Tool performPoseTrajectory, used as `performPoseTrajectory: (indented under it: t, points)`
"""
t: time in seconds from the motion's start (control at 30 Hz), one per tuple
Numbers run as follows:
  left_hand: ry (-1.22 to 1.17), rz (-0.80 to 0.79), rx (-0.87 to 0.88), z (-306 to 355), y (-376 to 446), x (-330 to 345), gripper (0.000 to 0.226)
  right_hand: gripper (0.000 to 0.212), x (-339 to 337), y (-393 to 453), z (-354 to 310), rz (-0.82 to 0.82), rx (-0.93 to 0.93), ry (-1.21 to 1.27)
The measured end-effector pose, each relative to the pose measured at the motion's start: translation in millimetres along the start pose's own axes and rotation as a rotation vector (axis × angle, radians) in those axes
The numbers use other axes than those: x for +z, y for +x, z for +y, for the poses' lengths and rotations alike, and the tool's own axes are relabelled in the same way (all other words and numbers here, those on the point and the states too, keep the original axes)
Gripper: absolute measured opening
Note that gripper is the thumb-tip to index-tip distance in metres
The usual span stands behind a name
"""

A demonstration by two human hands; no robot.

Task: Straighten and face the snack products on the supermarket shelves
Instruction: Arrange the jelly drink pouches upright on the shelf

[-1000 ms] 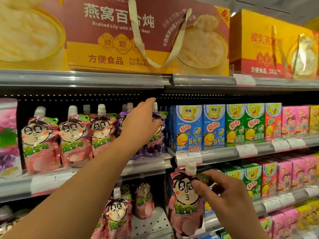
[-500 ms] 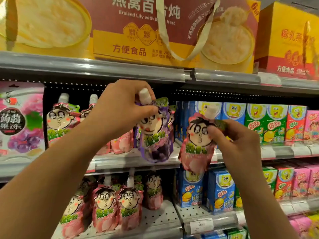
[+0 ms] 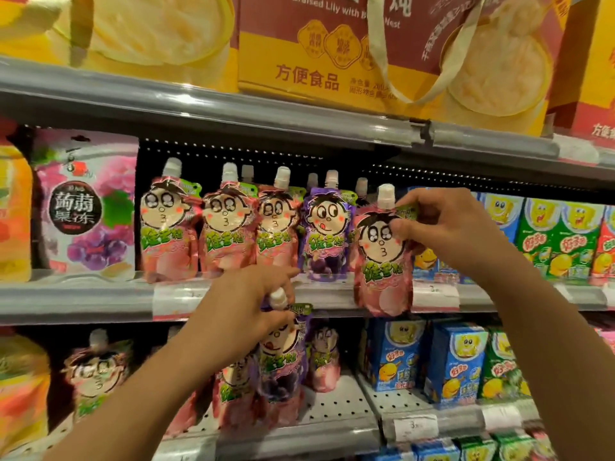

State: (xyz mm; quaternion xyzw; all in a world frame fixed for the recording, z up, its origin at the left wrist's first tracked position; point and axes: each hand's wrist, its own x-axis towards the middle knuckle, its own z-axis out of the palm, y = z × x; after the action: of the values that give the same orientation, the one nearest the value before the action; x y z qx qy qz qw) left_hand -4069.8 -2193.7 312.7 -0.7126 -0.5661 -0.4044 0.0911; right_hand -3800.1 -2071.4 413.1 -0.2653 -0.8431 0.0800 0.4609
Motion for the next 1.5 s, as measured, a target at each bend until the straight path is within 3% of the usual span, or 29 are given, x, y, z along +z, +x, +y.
performPoseTrajectory:
  t: [0.23, 0.37, 0.67, 1.07, 1.23, 1.4, 1.5]
  points:
    - [0.078, 0.013, 0.041, -5, -2, 3, 0.034, 0.006, -20, 8, 6, -0.027, 0.144, -0.006]
    - [0.112, 0.020, 0.045, -6, 2, 3, 0.027, 0.004, -26, 13, 8, 0.034, 0.113, -0.050]
    - [0.051, 0.049, 0.046, -6, -1, 4, 0.033, 0.008, -20, 23, 6, 0.191, -0.025, -0.331]
    - [0.017, 0.069, 0.099, -13, -2, 9, 0.037, 0.005, -4, 36, 11, 0.004, 0.088, -0.266]
    - [0.002, 0.077, 0.103, -14, -1, 10, 0.035, 0.023, 1, 40, 9, 0.066, -0.024, -0.348]
    - [0.004, 0.089, 0.099, -15, -1, 13, 0.030, 0.054, 7, 40, 6, 0.066, -0.055, -0.263]
    - [0.015, 0.085, 0.107, -17, -1, 14, 0.025, 0.054, 12, 40, 8, 0.073, -0.076, -0.295]
